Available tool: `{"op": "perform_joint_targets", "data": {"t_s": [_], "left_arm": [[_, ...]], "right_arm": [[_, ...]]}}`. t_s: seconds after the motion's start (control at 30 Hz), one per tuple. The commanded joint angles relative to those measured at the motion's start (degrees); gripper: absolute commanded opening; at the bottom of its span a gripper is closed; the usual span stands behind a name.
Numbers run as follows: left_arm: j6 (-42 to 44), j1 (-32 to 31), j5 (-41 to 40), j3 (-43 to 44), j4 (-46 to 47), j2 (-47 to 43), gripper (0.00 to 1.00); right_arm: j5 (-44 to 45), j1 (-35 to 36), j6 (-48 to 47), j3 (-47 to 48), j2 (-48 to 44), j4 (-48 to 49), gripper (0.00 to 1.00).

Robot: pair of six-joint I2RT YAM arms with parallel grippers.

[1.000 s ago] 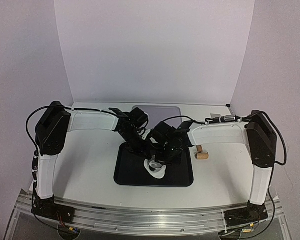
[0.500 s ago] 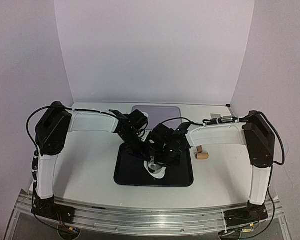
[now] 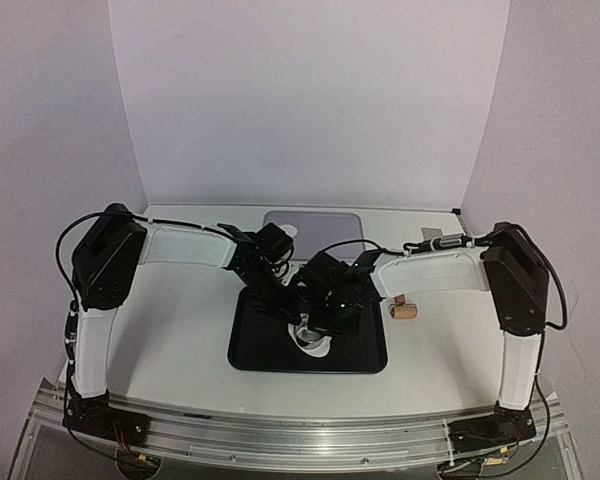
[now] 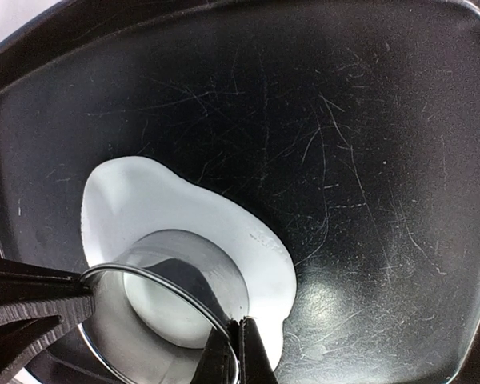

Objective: Roll out the dumpling wrappers from the dough

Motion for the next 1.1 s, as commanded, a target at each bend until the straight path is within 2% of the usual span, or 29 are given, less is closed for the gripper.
{"op": "perform_joint_targets", "data": {"t_s": [0.0,0.23,0.43,0.63,0.83,1.07], "left_arm": [[1.51,-0.82,-1.53,-5.52,1.99,5.02,0.0],[1.72,-0.84,-1.95,-11.67,5.62,8.6,0.0],[3.71,-0.96,-6.33,-19.08,9.13,10.18,0.0],[6.04,-1.08,-10.09,-25.56,12.61,9.62,0.0],[6.98,-1.62,-8.66,-26.65,13.92,8.47,0.0],[6.73,-1.7,-7.46,-30.47,16.81,2.79,0.0]], "right_arm": [[-2.68,-0.06,1.37,-6.2,3.54,0.63,0.0],[-6.19,0.05,2.97,-9.64,5.57,2.94,0.0],[-0.98,1.19,0.94,-9.87,7.34,-0.17,0.0],[5.98,4.77,-2.86,-3.93,12.33,-6.9,0.0],[10.27,6.99,-3.55,-5.6,10.69,-6.94,0.0],[14.85,8.83,-8.63,-4.49,7.21,-4.87,0.0]]}}
